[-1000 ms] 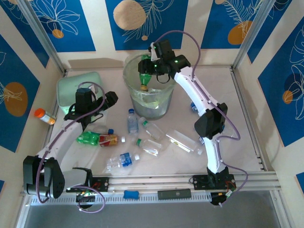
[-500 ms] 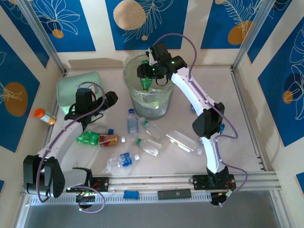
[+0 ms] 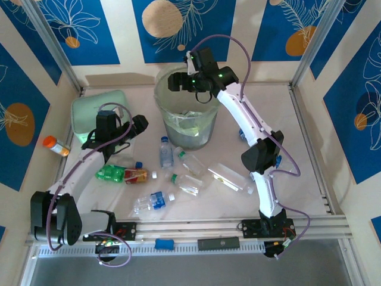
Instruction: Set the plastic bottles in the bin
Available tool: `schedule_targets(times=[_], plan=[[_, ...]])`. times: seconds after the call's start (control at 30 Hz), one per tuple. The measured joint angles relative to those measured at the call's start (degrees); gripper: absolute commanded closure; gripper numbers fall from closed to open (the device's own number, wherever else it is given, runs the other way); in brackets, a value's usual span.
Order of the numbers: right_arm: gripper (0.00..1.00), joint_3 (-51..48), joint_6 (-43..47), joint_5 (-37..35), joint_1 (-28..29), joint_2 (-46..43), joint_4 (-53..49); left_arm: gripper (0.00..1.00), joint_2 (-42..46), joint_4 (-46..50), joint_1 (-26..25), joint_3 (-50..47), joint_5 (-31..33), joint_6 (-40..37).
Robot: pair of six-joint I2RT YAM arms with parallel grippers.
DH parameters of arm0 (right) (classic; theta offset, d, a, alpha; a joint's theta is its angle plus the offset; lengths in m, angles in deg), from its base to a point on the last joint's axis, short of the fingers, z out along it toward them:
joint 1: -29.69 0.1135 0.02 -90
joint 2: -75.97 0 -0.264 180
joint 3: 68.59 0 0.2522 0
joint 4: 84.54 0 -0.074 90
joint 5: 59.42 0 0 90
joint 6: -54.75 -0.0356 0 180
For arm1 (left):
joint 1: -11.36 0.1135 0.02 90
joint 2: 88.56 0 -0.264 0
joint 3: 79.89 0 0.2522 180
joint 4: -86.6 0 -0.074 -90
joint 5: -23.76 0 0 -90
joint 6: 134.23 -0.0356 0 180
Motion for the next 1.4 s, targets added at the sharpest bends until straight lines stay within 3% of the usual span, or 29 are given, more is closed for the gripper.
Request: schedule_targets(times=[0.17,0.4,0.63,0.97,1.17,1.4], plan=[[0.09,-1.6,-0.5,1.8,-1.2,-3.1,1.3,0.00,-0.8,0.1,0.0,0.0,-1.8,0.0],[0.01,-14.2,-1.3,5.4,-5.3,-17.0,7.0,0.00,-1.4,2.1,-3.1,-0.1,-3.0,0.0],[0.01,-36.5,-4.2,8.2,-13.2,-33.3,15.8,0.00,-4.5,7.4,-11.5,-0.1,-2.5,-1.1],[0.01,-71.6,-14.1,6.8,-26.6,-52.2,26.2,0.00,-12.0,13.9,-18.5,1.9,1.7,-4.3],[0.01,-87.2,-21.0,5.6,-29.2,-58.5,31.7,0.01,-17.0,15.6,-21.0,5.5,2.8,-6.3],[0.01,-98.2,-29.2,6.5,-27.8,-57.9,38.5,0.04,-21.3,15.4,-22.6,6.7,4.2,-6.0]])
